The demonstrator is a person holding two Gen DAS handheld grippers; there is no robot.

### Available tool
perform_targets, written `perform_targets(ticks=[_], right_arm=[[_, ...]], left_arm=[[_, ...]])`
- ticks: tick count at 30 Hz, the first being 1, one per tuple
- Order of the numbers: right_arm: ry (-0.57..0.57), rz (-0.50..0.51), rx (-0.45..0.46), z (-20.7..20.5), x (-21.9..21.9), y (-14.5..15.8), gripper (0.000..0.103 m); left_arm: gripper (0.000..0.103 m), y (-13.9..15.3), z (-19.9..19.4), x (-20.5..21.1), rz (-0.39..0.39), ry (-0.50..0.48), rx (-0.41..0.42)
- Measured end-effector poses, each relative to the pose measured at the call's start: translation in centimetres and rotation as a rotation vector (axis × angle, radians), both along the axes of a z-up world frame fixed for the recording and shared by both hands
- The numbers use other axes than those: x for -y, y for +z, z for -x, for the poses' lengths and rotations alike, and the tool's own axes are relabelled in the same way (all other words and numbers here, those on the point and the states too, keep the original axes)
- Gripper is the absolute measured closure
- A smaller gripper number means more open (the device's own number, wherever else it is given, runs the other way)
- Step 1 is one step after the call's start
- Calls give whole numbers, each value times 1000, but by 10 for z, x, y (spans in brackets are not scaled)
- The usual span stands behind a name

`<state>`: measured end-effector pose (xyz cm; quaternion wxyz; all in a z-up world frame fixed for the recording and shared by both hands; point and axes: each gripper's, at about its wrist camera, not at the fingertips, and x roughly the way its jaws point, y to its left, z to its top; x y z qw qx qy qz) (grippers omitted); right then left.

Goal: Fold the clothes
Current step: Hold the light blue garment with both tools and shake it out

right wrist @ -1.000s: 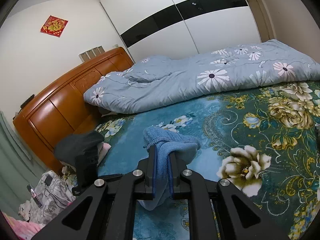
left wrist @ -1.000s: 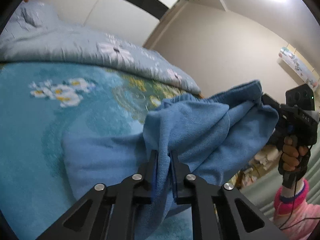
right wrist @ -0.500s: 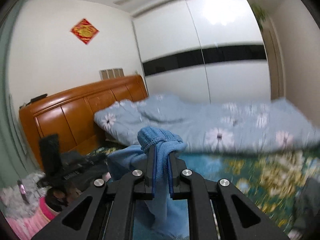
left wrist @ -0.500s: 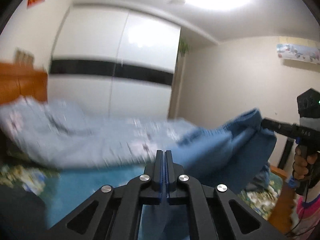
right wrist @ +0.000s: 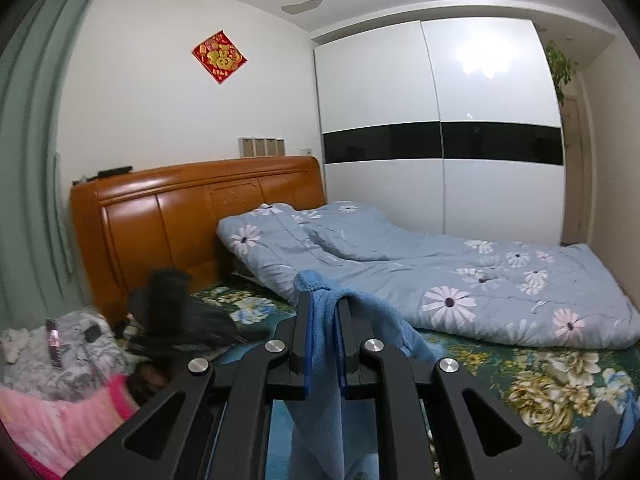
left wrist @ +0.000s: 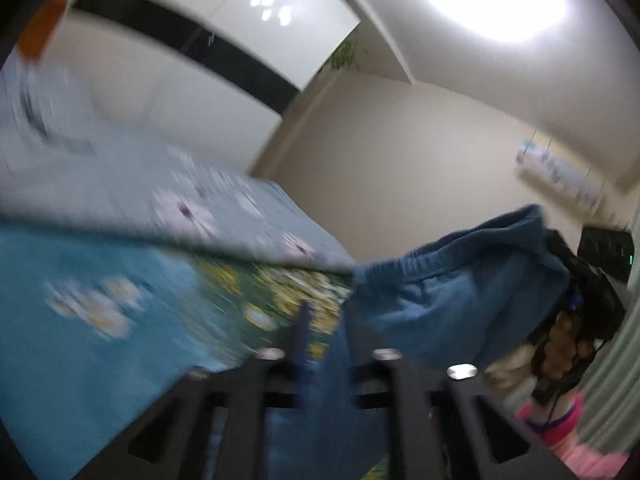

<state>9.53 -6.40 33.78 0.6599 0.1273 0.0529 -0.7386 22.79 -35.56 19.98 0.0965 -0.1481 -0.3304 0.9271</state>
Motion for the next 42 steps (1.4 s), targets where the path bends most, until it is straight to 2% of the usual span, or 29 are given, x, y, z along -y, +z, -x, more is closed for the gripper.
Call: perform_targets(ticks=[2, 5, 7, 8, 10, 13, 17, 19, 20, 21, 22, 23, 24, 25, 27, 32, 36, 40, 42], right_arm=[[26, 14, 19, 2, -7, 1, 93], [21, 5, 13, 2, -11, 2, 93], [15, -6, 7, 0, -12, 2, 93], [14, -10, 5, -1, -12, 2, 93], [12, -17, -2, -2, -13, 1, 93], [11, -19, 4, -2, -16, 0, 93], [6, -12, 28, 0, -21, -2, 93], [-6, -17, 35, 1, -23, -3, 93], [-13, -22, 41, 3, -24, -3, 93], [-19, -25, 47, 5, -25, -4, 93], [-24, -24, 54, 6, -26, -5, 93], [-30, -21, 62, 7, -28, -5, 93], [-36, -19, 69, 9, -30, -5, 93], [-41, -15, 76, 10, -32, -5, 93], [-48, -6, 88, 11, -35, -4, 93], [-69, 19, 103, 10, -45, 4, 93], [-76, 52, 93, 3, -54, 16, 93], [-44, 129, 44, -17, -70, 38, 93], [-22, 166, 5, -30, -79, 52, 93]], left_arm=[[17, -18, 20, -3, -122, -81, -18], [13, -50, 48, -7, -340, -215, -47], [5, -67, 64, -9, -446, -254, -37], [1, -74, 69, -9, -470, -250, -20], [1, -89, 78, -11, -514, -285, -6], [1, -102, 85, -22, -636, -402, -19], [2, -108, 83, -32, -698, -458, -21], [3, -109, 79, -33, -721, -492, -55], [7, -107, 76, -33, -727, -505, -75], [17, -102, 71, -34, -698, -494, -82], [23, -96, 67, -34, -670, -482, -88], [39, -91, 62, -35, -641, -471, -95], [61, -85, 58, -35, -612, -458, -100], [70, -77, 55, -36, -580, -439, -93], [95, -62, 47, -39, -510, -391, -81], [97, -20, 23, -36, -337, -247, -116], [97, 52, -26, -36, -117, -100, -184], [97, 115, -75, -48, 54, -16, -259], [97, 146, -99, -52, 107, 21, -281]])
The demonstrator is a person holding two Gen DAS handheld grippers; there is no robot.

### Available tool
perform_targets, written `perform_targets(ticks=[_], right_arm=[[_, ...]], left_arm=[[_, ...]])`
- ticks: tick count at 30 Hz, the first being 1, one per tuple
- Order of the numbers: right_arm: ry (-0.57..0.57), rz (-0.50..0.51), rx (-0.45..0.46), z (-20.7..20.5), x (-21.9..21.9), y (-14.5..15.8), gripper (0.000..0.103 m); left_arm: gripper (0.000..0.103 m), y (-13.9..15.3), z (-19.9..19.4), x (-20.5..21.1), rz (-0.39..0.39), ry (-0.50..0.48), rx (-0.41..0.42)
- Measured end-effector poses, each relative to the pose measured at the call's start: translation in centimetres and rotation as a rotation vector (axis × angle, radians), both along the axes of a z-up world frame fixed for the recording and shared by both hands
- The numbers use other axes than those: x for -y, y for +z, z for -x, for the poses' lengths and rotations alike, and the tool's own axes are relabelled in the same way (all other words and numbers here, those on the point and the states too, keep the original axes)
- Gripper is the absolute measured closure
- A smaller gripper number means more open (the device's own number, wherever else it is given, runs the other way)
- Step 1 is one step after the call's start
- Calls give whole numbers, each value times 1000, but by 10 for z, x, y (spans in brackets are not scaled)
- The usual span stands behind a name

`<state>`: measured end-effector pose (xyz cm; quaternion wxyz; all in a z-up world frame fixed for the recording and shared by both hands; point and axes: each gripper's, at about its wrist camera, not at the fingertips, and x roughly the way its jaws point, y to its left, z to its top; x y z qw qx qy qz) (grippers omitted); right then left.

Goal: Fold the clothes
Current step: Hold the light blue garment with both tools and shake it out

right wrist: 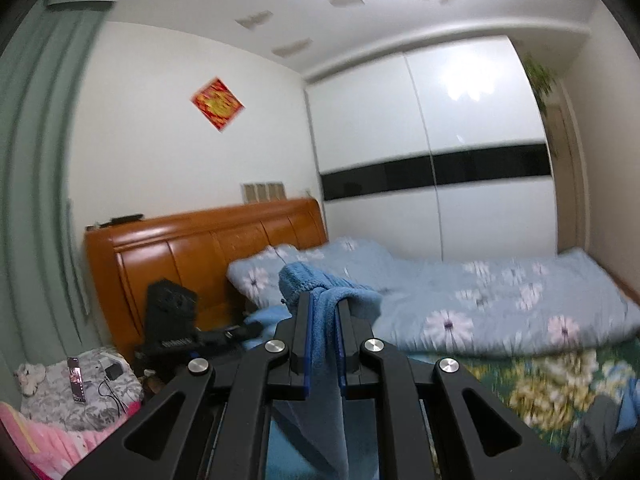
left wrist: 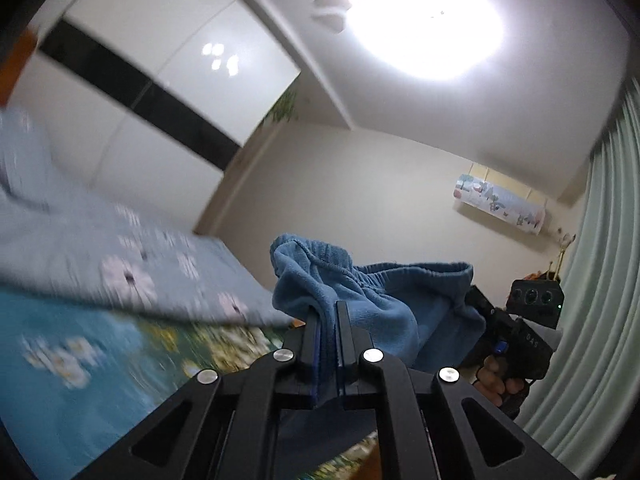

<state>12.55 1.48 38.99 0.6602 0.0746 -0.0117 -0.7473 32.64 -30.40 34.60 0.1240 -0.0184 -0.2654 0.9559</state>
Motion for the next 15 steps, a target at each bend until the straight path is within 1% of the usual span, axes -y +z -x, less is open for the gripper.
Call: perform_targets(ticks=[1, 3, 5, 7, 9, 12, 13, 15], right_arm=[[9, 10, -14, -5, -3, 6, 93], [26, 32, -50, -16, -7, 20, 93], [37, 51, -91, -26, -10, 34, 93], [50, 60, -112, -30, -6, 42, 93], [58, 57, -123, -29, 3, 46, 93], [63, 13, -89, -15, 30, 37, 93], [63, -13, -71, -7, 44, 29, 93], [57, -64, -38, 8, 68, 12, 93]], left_arm=[[97, 14, -11, -1, 20, 19, -13], [97, 34, -25, -6, 58, 46, -39], [97, 54, -36, -8, 100, 85, -54], [97, 69, -43, -7, 138, 129, -57], [97, 70, -39, 3, 139, 155, -30], [97, 52, -19, 32, 110, 208, 47], [97, 46, -12, 42, 100, 225, 73], [97, 19, 7, 62, 69, 253, 136]])
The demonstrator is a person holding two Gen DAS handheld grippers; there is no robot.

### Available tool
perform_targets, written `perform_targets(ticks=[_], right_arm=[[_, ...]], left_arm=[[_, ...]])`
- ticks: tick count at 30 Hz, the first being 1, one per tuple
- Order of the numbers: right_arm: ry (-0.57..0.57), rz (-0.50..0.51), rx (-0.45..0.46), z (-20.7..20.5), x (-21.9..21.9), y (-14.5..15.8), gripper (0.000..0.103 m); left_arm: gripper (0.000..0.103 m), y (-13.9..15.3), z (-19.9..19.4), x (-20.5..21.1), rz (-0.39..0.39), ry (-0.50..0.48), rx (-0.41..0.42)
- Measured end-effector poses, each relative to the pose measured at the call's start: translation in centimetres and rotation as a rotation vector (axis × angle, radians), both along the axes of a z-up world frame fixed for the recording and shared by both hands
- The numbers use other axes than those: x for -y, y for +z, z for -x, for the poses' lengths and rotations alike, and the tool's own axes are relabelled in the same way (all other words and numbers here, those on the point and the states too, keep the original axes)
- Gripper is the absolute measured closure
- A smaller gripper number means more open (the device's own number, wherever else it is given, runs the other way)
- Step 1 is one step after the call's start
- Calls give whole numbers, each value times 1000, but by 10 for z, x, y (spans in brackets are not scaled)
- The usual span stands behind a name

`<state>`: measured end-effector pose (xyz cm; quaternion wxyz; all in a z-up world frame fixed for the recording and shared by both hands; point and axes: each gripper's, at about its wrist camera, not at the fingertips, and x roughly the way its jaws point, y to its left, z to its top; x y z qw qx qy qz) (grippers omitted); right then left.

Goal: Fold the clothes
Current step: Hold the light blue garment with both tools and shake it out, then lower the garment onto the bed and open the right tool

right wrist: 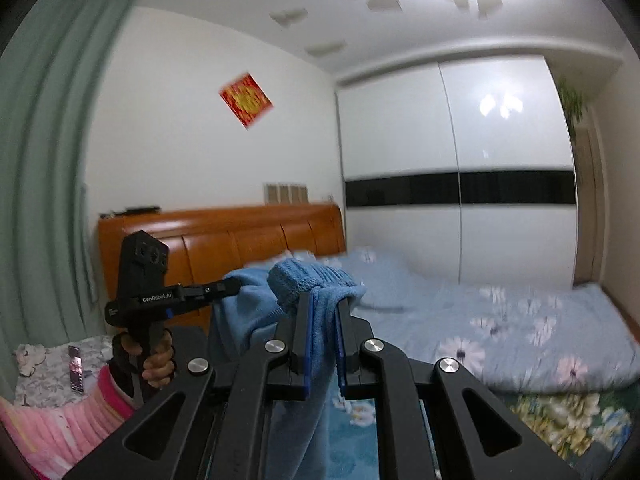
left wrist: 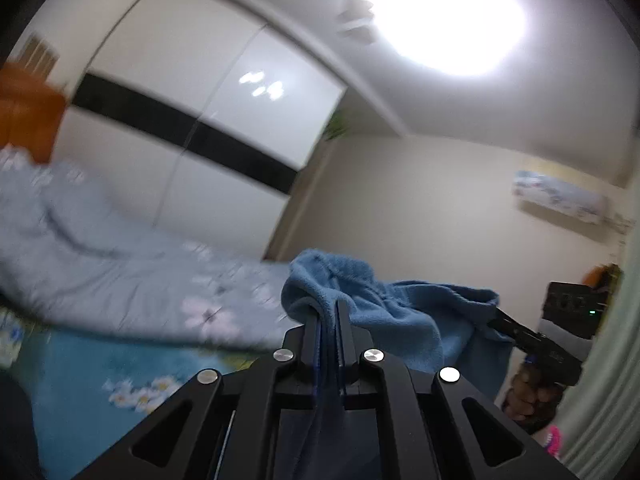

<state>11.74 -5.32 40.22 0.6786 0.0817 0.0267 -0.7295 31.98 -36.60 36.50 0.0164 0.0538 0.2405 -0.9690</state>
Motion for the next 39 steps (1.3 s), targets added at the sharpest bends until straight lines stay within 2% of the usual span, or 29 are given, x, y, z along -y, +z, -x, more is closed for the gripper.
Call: perform_targets(ticks=[5, 10, 15, 20, 23, 26, 30, 31, 33, 34, 39], right_arm=[[-64, -211, 114, 55, 77, -71, 93], [-124, -406, 225, 108, 143, -160, 93], [-178, -522, 336, 156, 180, -239, 93], [-283, -472, 472, 214, 158, -273, 95], [-300, -491, 513, 240, 142, -295, 95], [-307, -537, 526, 256, 133, -319, 94], [-270, -590, 531, 255, 143, -350, 94], [-254, -592, 541, 255, 149, -359, 91], [-224, -592, 566, 253, 168, -373, 68], [-216, -596, 574, 251, 176, -379, 53], [-221, -651, 574, 243, 223, -414, 51]], left_arm=[[97, -98, 66, 55, -166, 37, 186], [97, -202, 120, 86, -278, 61, 355], [97, -268, 166, 115, -351, 88, 448], [97, -290, 219, 111, -346, 42, 494], [97, -300, 254, 95, -329, 23, 517], [97, -308, 258, 90, -343, 29, 508], [97, -318, 240, 103, -349, 95, 527], [97, -320, 234, 107, -353, 110, 530], [97, -325, 223, 114, -365, 122, 541], [97, -328, 218, 116, -371, 124, 547], [95, -340, 191, 119, -415, 111, 553]])
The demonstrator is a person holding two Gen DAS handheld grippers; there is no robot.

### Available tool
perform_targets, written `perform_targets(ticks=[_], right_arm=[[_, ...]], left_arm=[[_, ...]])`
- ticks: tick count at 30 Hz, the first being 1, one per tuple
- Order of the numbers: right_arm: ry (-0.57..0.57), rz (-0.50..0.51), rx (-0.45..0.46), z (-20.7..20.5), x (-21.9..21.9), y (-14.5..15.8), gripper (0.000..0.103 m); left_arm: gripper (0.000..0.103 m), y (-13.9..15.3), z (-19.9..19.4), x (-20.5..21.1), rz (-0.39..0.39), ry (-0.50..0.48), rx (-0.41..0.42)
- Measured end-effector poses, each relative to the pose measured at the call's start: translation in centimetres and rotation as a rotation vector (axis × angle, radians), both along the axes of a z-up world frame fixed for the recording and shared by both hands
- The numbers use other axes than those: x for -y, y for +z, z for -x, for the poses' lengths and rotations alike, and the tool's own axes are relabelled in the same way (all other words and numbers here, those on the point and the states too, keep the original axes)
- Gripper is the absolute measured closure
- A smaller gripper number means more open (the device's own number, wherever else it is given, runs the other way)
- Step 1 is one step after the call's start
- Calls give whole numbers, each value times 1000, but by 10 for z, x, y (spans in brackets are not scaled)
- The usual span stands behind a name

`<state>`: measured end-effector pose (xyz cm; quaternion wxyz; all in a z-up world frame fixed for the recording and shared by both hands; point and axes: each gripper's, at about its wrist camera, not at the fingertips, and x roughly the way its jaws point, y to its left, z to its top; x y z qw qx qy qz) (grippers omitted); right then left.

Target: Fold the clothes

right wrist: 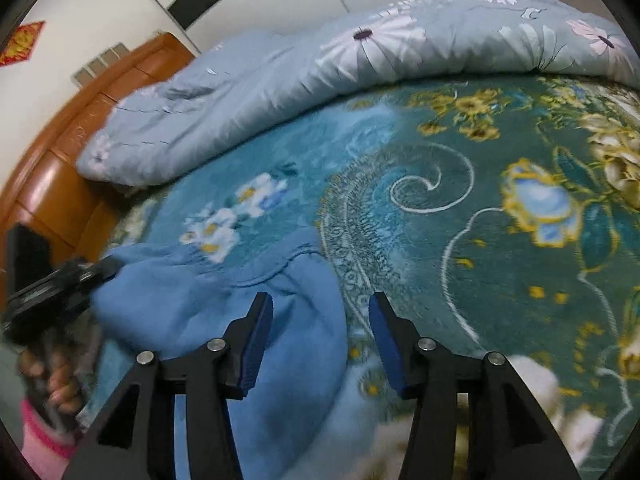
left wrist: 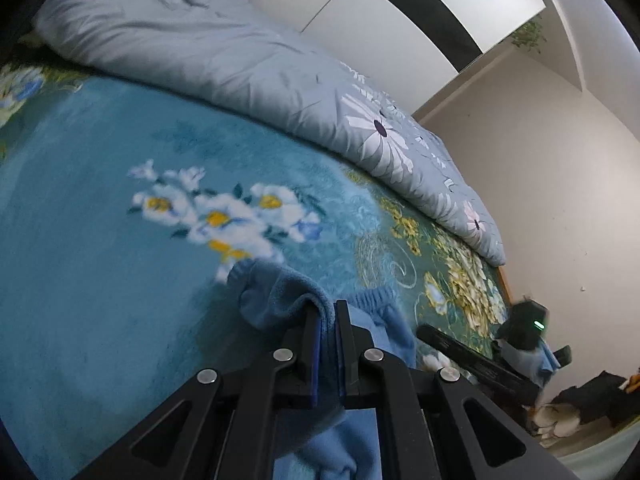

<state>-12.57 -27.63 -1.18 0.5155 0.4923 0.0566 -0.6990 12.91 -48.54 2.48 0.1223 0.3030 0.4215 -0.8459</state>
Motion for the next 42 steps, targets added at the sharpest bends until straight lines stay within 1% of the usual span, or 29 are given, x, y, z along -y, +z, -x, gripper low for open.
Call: perform_targets(ticks=[1, 2, 3, 4, 5, 6, 8, 9, 10, 11, 12, 13, 14, 16, 20, 24, 26, 30, 33, 35, 37, 40, 42], right_arm=[[-1, -6, 7, 0, 4, -5, 51], [-3, -12, 14, 0, 9, -11, 51], [-5, -18, 20, 0, 13, -16, 51], [-11, -23, 27, -1, 15, -20, 51], [-17, -28, 33, -1, 18, -24, 51], [-22, -33, 40, -1, 21, -27, 51], [-41, -33, 44, -2, 25, -30, 51], [-51, -31, 49, -2, 26, -30, 51], [-58, -26, 62, -3, 28, -29, 56], [-64, -23, 74, -3, 30, -28, 72], [-69, -27, 80, -5, 32, -27, 79], [-81, -41, 72, -7, 34, -25, 88], [-92, -51, 59, -9, 34, -22, 93], [-112, -37, 45, -8, 26, -10, 95], [-156, -6, 17, -6, 8, 17, 96], [-261, 48, -33, 17, -43, 57, 97], [-336, 64, -62, 27, -82, 73, 97], [-478, 75, -81, 42, -157, 90, 97], [-597, 63, -81, 50, -220, 92, 97], [-683, 53, -78, 53, -259, 88, 97], [-744, 34, -65, 56, -291, 78, 97], [-777, -50, -27, 60, -317, 56, 97], [-773, -87, -14, 60, -322, 45, 97]], left_arm=[[95, -1, -5, -3, -1, -9, -4], [90, -2, -11, -5, -1, -16, -8], [80, -2, -18, -8, 11, -12, 0], [73, -3, -26, -12, 28, -1, 10], [59, -3, -35, -15, 45, 11, 14], [51, -3, -48, -20, 63, 24, 12], [45, -2, -65, -25, 84, 46, 9], [42, 0, -71, -26, 95, 58, 28], [41, 1, -77, -27, 107, 70, 46], [40, 3, -82, -27, 118, 82, 65], [40, 4, -87, -27, 126, 91, 81], [39, 5, -93, -27, 132, 99, 82], [37, 4, -99, -26, 127, 109, 74], [36, 0, -111, -25, 115, 128, 57], [35, -13, -128, -21, 70, 145, 58], [35, -14, -132, -23, 50, 120, 24], [35, -13, -131, -26, 48, 101, 15], [35, -13, -126, -32, 44, 59, 9], [35, -14, -121, -37, 34, 29, 5], [35, -14, -118, -42, 29, 4, 4], [35, -16, -113, -48, 24, -26, 8], [35, -19, -104, -58, 29, -66, 29], [35, -21, -98, -65, 40, -86, 49]])
